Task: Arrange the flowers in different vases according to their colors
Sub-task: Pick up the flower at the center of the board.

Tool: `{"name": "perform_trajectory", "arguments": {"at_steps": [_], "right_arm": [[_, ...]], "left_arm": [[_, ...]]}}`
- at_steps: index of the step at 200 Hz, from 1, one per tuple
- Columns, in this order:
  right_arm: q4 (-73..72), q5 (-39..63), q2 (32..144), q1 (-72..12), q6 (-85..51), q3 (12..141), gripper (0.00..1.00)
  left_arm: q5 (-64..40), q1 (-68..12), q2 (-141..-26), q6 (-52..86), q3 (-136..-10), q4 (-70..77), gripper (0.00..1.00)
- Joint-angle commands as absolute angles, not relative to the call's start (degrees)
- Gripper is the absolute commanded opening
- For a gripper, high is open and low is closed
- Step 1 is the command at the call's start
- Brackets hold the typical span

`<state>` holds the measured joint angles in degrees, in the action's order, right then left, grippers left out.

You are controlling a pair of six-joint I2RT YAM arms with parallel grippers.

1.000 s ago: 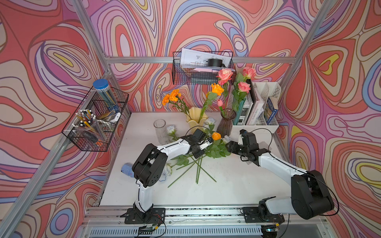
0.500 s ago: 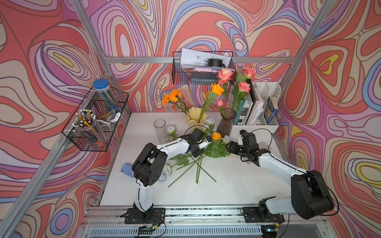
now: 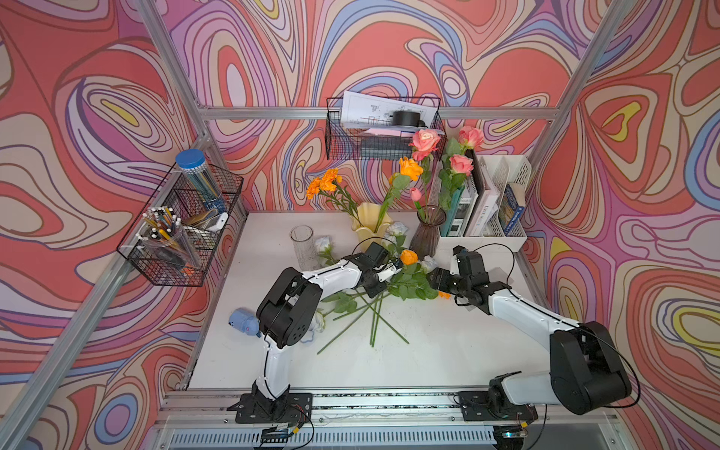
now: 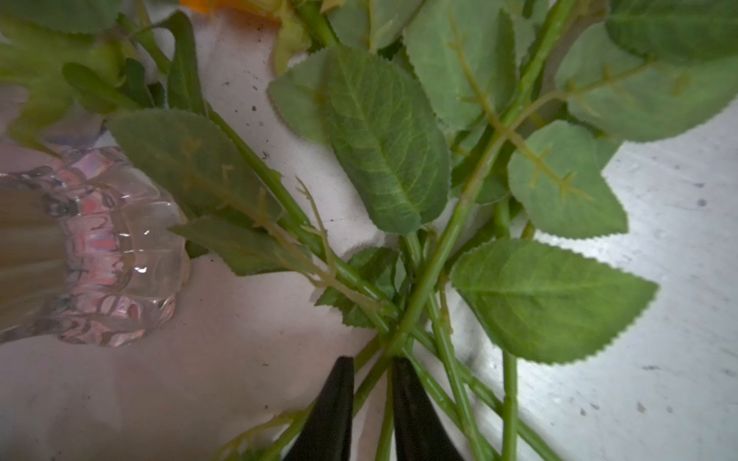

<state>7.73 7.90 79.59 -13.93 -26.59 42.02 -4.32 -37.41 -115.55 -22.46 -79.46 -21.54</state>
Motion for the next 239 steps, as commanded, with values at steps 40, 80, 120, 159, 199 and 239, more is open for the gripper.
{"name": "perform_trajectory", "arguments": {"at_steps": [40, 80, 120, 159, 199, 239], "right_arm": [[7.8, 6.8, 78.0, -13.6, -26.1, 41.3, 0.66], [8.1, 6.6, 77.8, -13.5, -26.2, 41.3, 0.66], [8.2, 6.7, 77.6, -13.4, -25.8, 41.4, 0.66], [8.2, 6.6, 77.5, -13.5, -25.7, 41.4, 0.66], [8.3, 6.5, 77.2, -13.4, -25.4, 41.4, 0.66], [9.0, 6.0, 76.3, -13.2, -25.2, 41.2, 0.66]], "left_arm": [[-5.3, -37.1, -117.8, -22.5, -81.9, -24.4, 0.11], [-6.1, -37.1, -117.1, -22.7, -81.6, -25.4, 0.07], [-6.0, -37.1, -117.1, -23.0, -81.5, -25.6, 0.3], [-5.4, -37.1, -118.2, -23.1, -82.7, -26.3, 0.32], [-4.9, -37.3, -120.2, -23.0, -85.2, -28.2, 0.2], [-5.2, -37.5, -120.8, -23.4, -85.8, -29.2, 0.11]]}}
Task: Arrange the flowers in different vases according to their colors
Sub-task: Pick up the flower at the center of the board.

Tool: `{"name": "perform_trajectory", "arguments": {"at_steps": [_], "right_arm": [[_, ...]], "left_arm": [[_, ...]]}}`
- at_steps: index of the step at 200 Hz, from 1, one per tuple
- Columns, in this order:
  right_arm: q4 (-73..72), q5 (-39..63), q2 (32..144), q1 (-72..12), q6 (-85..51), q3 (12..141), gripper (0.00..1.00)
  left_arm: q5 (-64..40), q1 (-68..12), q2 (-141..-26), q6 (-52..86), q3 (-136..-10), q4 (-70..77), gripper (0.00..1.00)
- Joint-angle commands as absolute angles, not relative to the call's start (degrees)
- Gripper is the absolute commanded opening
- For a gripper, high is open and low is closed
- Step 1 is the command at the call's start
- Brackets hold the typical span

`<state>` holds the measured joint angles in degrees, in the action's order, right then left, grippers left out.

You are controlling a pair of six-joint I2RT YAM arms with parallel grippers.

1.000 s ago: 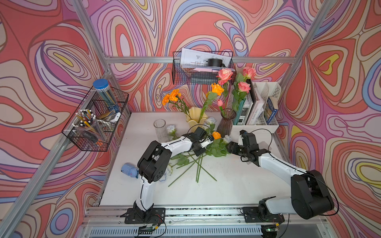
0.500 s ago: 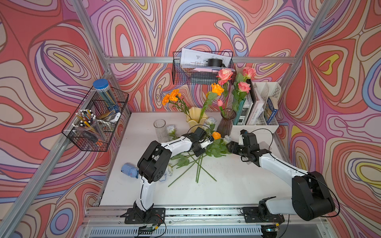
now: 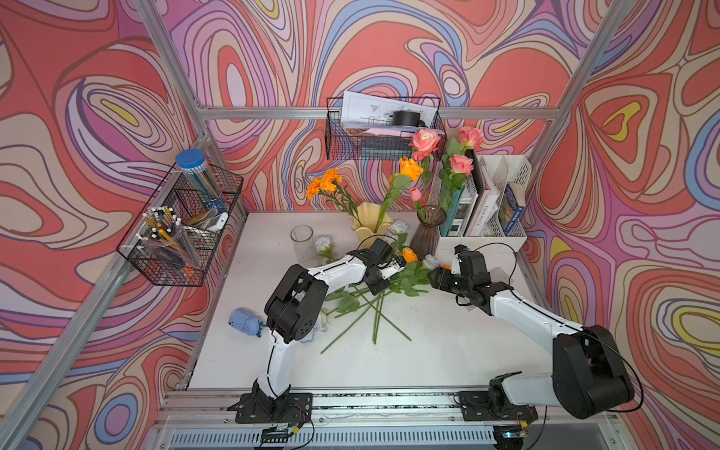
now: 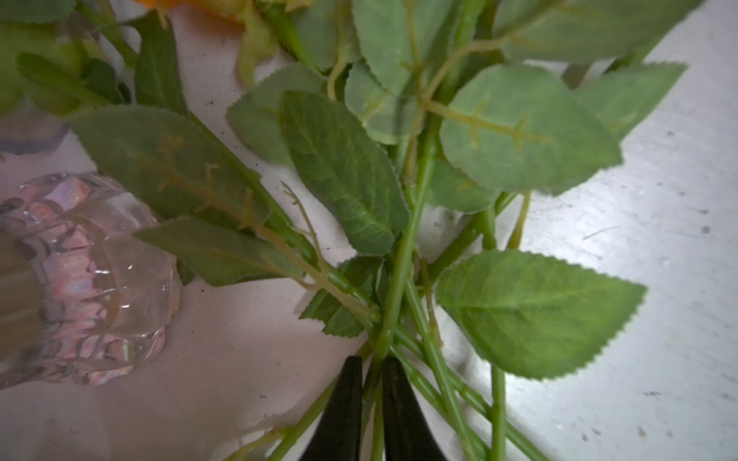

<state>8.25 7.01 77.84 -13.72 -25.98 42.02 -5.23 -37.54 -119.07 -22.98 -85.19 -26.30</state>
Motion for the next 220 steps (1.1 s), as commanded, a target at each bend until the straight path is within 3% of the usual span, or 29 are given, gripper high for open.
{"name": "perform_trajectory", "arguments": {"at_steps": [1, 60, 165, 220], "right_arm": [[9.0, 6.0, 76.3, -13.2, -25.2, 41.2, 0.66], [10.8, 4.8, 74.3, -12.9, -25.5, 41.9, 0.66], [16.1, 1.4, 69.3, -12.0, -25.1, 42.7, 0.66], [16.8, 4.1, 55.9, -11.8, -22.1, 38.9, 0.68]], "left_arm": [[-5.3, -37.5, -120.8, -23.4, -85.8, -29.2, 0.1], [-5.2, -37.6, -115.7, -24.3, -83.8, -28.3, 0.02], [-8.4, -39.2, -104.1, -26.0, -81.0, -25.8, 0.0], [-11.3, -39.3, -99.1, -25.1, -83.4, -23.4, 0.0]]}}
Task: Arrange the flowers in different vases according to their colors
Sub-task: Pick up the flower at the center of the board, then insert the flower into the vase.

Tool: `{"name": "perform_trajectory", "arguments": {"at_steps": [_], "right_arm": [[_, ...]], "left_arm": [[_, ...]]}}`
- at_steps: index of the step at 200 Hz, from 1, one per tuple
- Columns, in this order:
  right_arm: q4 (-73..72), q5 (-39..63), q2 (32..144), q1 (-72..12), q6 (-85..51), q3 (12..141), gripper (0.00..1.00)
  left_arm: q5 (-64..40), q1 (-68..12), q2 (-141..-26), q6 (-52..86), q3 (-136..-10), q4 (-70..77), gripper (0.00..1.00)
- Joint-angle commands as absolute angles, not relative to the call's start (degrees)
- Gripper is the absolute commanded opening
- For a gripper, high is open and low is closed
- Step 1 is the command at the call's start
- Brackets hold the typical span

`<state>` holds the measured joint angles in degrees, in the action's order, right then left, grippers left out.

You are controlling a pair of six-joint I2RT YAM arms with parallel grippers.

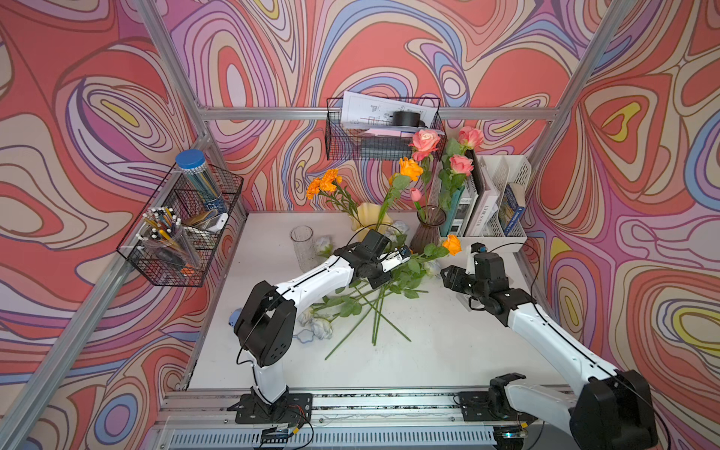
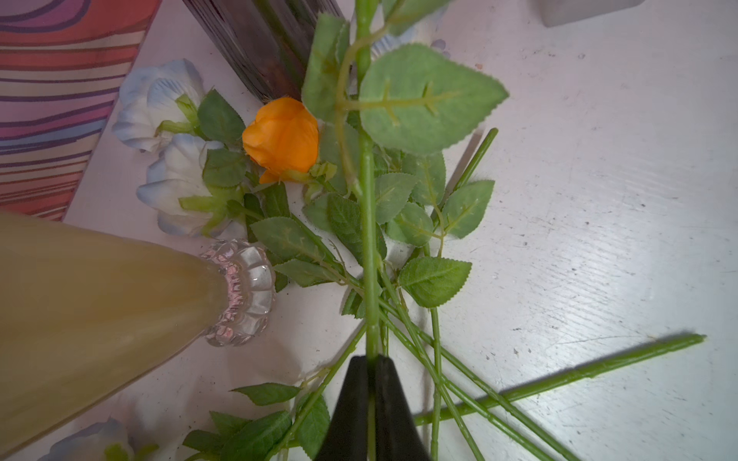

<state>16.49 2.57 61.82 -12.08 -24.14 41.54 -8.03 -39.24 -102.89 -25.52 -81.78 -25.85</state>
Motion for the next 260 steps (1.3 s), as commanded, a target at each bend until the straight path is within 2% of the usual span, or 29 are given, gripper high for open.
{"name": "perform_trajectory", "arguments": {"at_steps": [1, 30, 80, 148, 192, 260], "right_arm": [[16.7, 4.1, 55.7, -11.8, -22.1, 38.7, 0.68], [17.2, 4.9, 51.9, -11.8, -22.0, 36.8, 0.68], [15.7, 4.5, 52.5, -11.8, -22.7, 35.2, 0.68], [10.9, 6.3, 58.4, -11.8, -23.1, 35.5, 0.68], [9.2, 6.4, 61.4, -11.8, -22.6, 35.4, 0.68], [9.2, 6.1, 63.9, -11.7, -21.4, 36.2, 0.68]], "left_arm": [[-11.4, -39.3, -99.0, -25.1, -83.5, -23.3, 0.0], [-15.2, -39.5, -96.9, -24.3, -87.4, -21.5, 0.0], [-20.5, -39.6, -93.6, -21.4, -93.7, -14.7, 0.0], [-11.4, -35.5, -86.3, -15.4, -92.3, 14.8, 0.0], [-10.1, -30.4, -91.3, -13.8, -94.8, 20.3, 0.0], [-9.0, -27.4, -99.6, -5.5, -84.7, 33.3, 0.0]]}}
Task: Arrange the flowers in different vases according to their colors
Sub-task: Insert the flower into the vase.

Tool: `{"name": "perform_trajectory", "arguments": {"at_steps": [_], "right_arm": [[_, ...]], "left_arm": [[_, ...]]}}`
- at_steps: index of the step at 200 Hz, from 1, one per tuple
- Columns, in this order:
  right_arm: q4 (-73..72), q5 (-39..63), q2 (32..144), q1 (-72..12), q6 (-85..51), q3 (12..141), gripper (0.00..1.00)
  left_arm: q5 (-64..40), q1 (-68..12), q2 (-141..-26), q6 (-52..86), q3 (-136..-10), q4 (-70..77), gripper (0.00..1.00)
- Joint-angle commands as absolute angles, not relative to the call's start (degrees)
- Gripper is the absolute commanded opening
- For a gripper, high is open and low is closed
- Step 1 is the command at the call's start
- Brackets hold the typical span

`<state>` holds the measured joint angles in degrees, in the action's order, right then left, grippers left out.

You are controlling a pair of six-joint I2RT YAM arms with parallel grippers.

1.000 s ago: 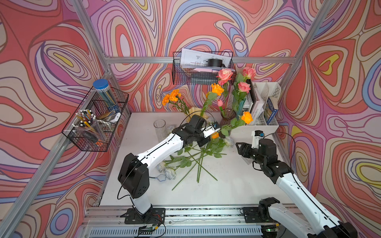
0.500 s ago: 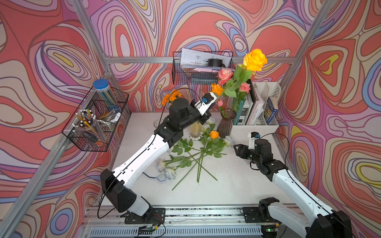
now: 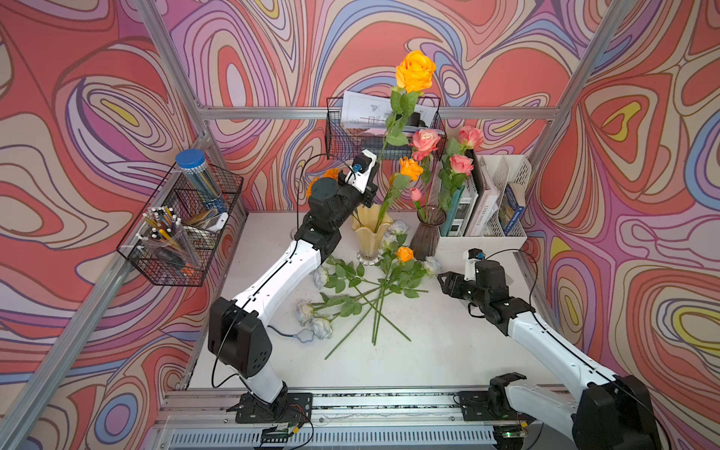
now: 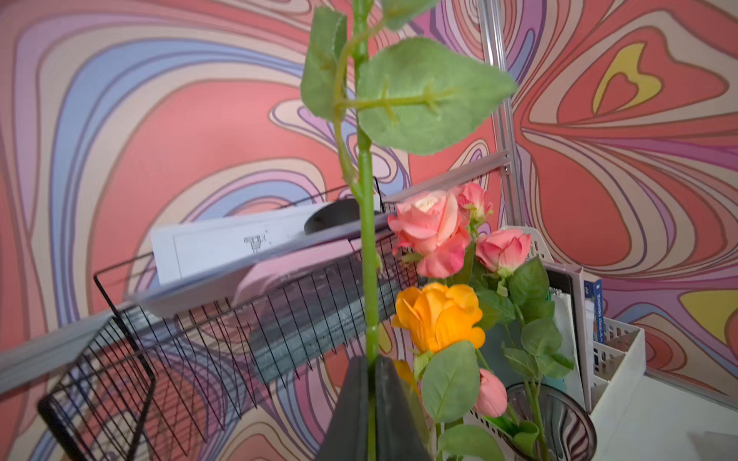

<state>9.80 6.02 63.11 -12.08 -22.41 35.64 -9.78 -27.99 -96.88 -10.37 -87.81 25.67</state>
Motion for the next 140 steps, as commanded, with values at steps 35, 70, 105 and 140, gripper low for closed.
{"name": "perform_trajectory", "arguments": {"at_steps": [35, 70, 105, 140], "right_arm": [[9.6, 6.2, 63.2, -11.7, -21.3, 36.0, 0.68], [9.8, 6.7, 62.4, -11.7, -21.4, 35.7, 0.68], [9.7, 7.2, 61.3, -11.7, -21.8, 35.5, 0.68], [9.6, 7.1, 60.0, -11.8, -22.2, 34.7, 0.68]], "left_arm": [[-5.0, -27.3, -101.0, -2.6, -77.3, 38.3, 0.0], [-1.8, -27.2, -98.8, -1.4, -72.1, 38.4, 0.29], [-1.5, -27.2, -93.8, -0.4, -70.5, 33.8, 0.48], [0.7, -29.1, -84.1, 2.6, -67.0, 22.3, 0.55]]}}
